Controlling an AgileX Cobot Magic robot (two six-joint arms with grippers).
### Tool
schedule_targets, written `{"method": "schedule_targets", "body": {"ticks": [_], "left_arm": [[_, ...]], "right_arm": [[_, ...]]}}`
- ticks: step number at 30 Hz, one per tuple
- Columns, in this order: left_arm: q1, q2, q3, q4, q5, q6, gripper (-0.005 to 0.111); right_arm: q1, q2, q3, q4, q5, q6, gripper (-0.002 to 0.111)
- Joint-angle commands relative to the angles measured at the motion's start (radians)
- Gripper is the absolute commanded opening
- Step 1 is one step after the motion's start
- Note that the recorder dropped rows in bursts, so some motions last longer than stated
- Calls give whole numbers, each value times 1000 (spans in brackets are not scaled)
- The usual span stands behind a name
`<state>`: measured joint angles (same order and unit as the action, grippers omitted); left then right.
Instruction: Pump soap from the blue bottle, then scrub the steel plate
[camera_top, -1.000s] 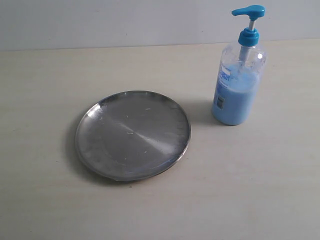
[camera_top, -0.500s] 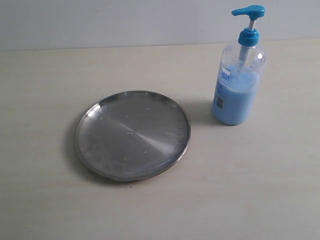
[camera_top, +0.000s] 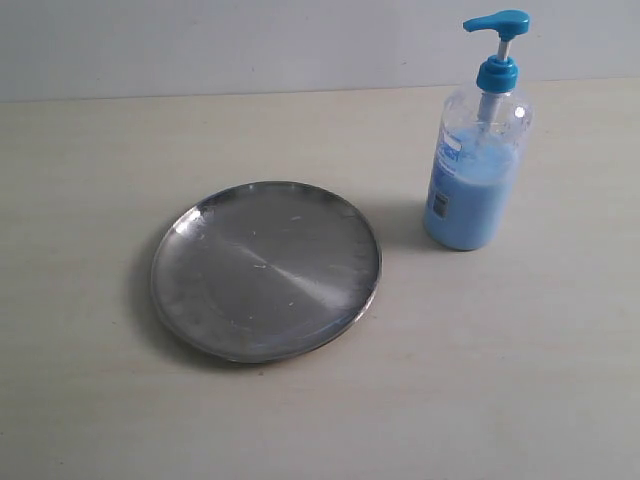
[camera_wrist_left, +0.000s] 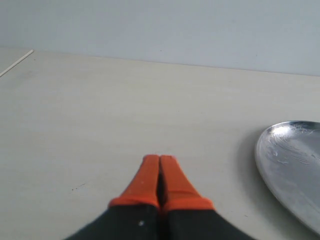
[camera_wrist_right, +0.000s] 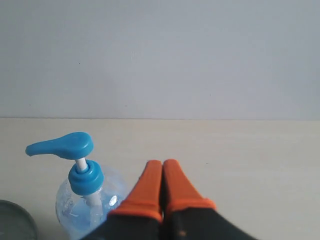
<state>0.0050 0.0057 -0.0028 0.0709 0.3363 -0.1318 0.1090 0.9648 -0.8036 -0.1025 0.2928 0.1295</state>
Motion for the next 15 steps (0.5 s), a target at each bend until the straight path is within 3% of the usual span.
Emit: {"method": "schedule_targets", "body": {"ticks": [1, 9, 15], "left_arm": [[-7, -6, 3, 3, -8, 2, 0], [-7, -6, 3, 3, -8, 0, 0], [-7, -6, 3, 3, -8, 0, 0]], "right_arm": [[-6, 24, -10, -2, 64, 55, 0], [-4, 115, -10, 0, 246, 45, 2], [-4, 188, -10, 121, 338, -101, 27]]}}
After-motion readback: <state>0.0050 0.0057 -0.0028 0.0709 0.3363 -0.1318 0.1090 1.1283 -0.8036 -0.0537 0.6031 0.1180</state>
